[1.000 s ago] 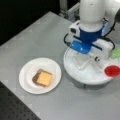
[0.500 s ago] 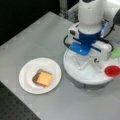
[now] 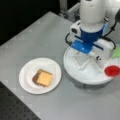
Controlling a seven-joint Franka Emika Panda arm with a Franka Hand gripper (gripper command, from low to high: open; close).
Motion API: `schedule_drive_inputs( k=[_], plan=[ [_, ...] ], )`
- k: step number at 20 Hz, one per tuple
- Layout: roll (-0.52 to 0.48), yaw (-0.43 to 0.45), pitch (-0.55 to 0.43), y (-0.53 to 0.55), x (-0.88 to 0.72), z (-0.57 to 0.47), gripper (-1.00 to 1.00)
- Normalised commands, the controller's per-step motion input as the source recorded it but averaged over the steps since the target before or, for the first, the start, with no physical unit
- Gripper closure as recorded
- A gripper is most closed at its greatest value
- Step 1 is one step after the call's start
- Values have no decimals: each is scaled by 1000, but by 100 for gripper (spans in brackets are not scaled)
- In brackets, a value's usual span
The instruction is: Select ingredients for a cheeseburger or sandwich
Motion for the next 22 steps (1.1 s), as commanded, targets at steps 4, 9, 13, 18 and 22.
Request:
schedule_drive_inputs(
  k=[4,9,13,18,22],
  plan=[
    [-39,-45,-73,96,-166,-249,-100],
    [-67,-35,-82,104,-170,-151,-100],
    [-74,-26,-97,111,-228,-71,-100],
    [-77,-26,-97,116,-338,-76,-100],
    [-77,-21,-116,124,-402,-105,-100]
  ],
)
